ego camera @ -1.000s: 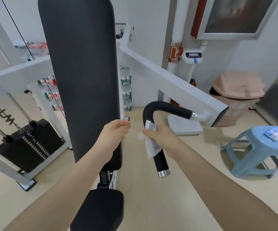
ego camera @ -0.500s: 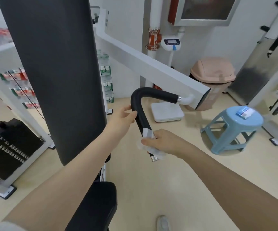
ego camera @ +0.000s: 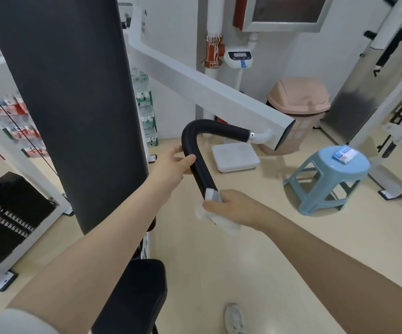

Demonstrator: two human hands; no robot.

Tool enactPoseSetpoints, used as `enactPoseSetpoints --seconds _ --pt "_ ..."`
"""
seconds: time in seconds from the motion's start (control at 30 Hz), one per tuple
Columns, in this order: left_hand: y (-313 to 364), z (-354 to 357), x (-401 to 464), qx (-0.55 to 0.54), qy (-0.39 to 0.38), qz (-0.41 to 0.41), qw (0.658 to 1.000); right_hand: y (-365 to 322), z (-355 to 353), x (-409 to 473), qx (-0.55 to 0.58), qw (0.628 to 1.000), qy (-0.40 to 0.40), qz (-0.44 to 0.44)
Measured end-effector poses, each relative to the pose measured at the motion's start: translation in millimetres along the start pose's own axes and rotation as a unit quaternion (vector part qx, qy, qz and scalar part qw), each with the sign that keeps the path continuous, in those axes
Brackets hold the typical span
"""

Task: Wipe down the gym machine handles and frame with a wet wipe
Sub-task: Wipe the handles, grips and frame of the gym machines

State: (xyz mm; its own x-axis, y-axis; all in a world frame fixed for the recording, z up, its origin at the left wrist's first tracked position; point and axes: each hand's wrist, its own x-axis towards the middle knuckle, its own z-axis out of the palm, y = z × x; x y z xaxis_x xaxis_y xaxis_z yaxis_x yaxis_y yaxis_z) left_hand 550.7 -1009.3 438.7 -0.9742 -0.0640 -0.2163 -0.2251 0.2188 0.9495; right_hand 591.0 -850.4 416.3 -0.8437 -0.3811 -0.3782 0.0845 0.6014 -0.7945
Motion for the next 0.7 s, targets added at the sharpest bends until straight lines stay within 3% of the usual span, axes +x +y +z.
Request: enactPoseSetpoints --seconds 0.17,0.37,0.5,0.57,0.63,0.7 --pt "2.5 2.3 -3.4 0.017 0.006 0.023 1.000 -13.0 10.9 13.5 0.014 0.992 0.123 -0.031" --pt "2.8 3.9 -5.4 0.015 0.020 0.020 0.999 5.3 9.6 4.4 -0.045 0.996 0.078 -0.015" --pt "5.0 3.8 -6.6 0.022 0.020 0.017 0.999 -16.0 13.0 35.5 -0.049 0.986 0.151 -0.047" --pt "6.7 2.6 -5.3 0.031 0.016 0.013 0.999 -12.2 8.5 31.9 -0.099 0.984 0.134 -0.068" --pt "8.6 1.5 -4.5 0.045 0.015 0.010 0.999 -4.6 -3.5 22.9 -0.216 0.967 0.099 -0.088" --pt "9.5 0.7 -2.7 0.055 0.016 -0.001 0.998 -1.7 -16.8 19.3 -0.374 0.897 0.179 -0.153"
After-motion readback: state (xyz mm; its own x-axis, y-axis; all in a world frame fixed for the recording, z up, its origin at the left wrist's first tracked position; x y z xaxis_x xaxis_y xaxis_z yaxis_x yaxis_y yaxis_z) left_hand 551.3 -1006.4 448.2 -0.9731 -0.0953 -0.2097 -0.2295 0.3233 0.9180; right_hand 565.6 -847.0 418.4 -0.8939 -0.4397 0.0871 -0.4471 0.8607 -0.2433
